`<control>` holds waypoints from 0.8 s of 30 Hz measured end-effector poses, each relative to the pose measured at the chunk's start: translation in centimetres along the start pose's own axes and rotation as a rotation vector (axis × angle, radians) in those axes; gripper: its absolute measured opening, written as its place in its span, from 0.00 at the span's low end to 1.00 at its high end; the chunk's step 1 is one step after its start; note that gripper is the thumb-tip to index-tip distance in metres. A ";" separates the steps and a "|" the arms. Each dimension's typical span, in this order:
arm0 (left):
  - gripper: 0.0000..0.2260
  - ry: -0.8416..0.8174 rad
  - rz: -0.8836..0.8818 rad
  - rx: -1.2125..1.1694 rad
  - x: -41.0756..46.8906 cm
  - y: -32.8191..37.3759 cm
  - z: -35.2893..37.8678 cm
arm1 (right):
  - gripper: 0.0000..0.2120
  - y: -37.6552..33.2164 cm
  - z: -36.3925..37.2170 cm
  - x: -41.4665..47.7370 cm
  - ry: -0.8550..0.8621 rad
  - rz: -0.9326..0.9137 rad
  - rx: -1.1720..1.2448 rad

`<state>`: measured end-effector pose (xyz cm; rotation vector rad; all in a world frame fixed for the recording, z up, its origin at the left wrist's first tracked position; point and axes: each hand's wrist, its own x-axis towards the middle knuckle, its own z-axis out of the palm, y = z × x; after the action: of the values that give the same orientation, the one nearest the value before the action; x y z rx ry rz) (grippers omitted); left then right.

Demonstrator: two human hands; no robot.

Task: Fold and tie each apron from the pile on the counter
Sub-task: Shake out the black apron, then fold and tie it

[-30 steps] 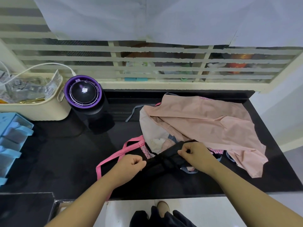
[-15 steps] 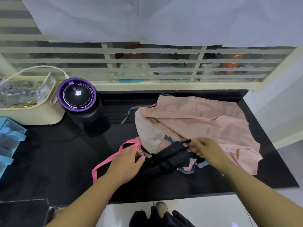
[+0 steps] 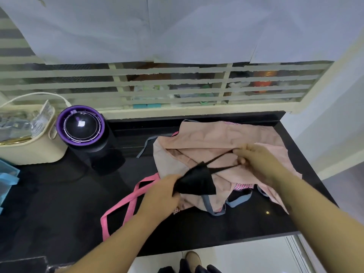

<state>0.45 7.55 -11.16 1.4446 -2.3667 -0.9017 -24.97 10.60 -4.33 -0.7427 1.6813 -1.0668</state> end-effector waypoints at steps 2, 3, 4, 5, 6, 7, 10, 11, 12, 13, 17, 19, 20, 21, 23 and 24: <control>0.16 0.093 0.009 -0.115 0.7 0.2 -2.2 | 0.07 -4.5 0.2 -0.2 -0.093 -0.046 0.213; 0.16 0.134 0.041 -0.166 1.0 0.3 -3.1 | 0.07 -6.5 0.5 -0.4 -0.149 -0.079 0.298; 0.17 0.171 0.076 -0.203 1.4 0.6 -4.2 | 0.06 -9.0 0.9 -0.7 -0.213 -0.120 0.360; 0.18 0.187 0.104 -0.228 1.6 1.0 -4.8 | 0.06 -10.9 1.4 -1.0 -0.272 -0.154 0.397; 0.19 0.219 0.137 -0.238 2.0 1.4 -5.8 | 0.05 -13.2 2.0 -1.3 -0.332 -0.203 0.406; 0.22 0.234 0.158 -0.242 2.3 1.9 -6.4 | 0.05 -15.1 2.6 -1.7 -0.376 -0.244 0.387; 0.28 0.251 0.175 -0.247 3.0 3.5 -9.1 | 0.07 -20.1 4.7 -2.9 -0.495 -0.373 0.192; 0.29 0.249 0.191 -0.258 3.1 4.1 -10.3 | 0.07 -21.7 5.5 -3.5 -0.537 -0.418 0.093; 0.30 0.238 0.205 -0.255 3.3 4.6 -11.2 | 0.07 -22.8 6.2 -3.9 -0.567 -0.461 -0.019; 0.30 0.242 0.213 -0.241 3.5 5.3 -12.6 | 0.07 -24.0 6.9 -4.4 -0.584 -0.502 -0.134; 0.29 0.378 0.274 -0.371 4.4 8.9 -18.8 | 0.07 -27.8 8.7 -5.9 -0.574 -0.668 -0.439; 0.31 0.411 0.307 -0.456 4.6 10.9 -22.0 | 0.08 -29.9 9.6 -6.6 -0.557 -0.732 -0.443; 0.31 0.392 0.320 -0.475 4.7 11.7 -23.4 | 0.09 -30.9 10.0 -6.8 -0.541 -0.755 -0.423; 0.31 0.365 0.332 -0.462 4.6 12.4 -24.9 | 0.10 -32.1 10.5 -7.1 -0.527 -0.787 -0.404; 0.29 0.298 0.325 -0.414 4.5 13.1 -26.6 | 0.11 -33.8 11.2 -7.3 -0.503 -0.820 -0.346; 0.29 0.298 0.328 -0.369 4.3 13.0 -27.7 | 0.11 -35.0 11.9 -7.6 -0.496 -0.846 -0.320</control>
<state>2.34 -2.55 17.98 0.9418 -2.0065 -0.9017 -11.37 -1.65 28.67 -1.8628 1.1047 -1.0305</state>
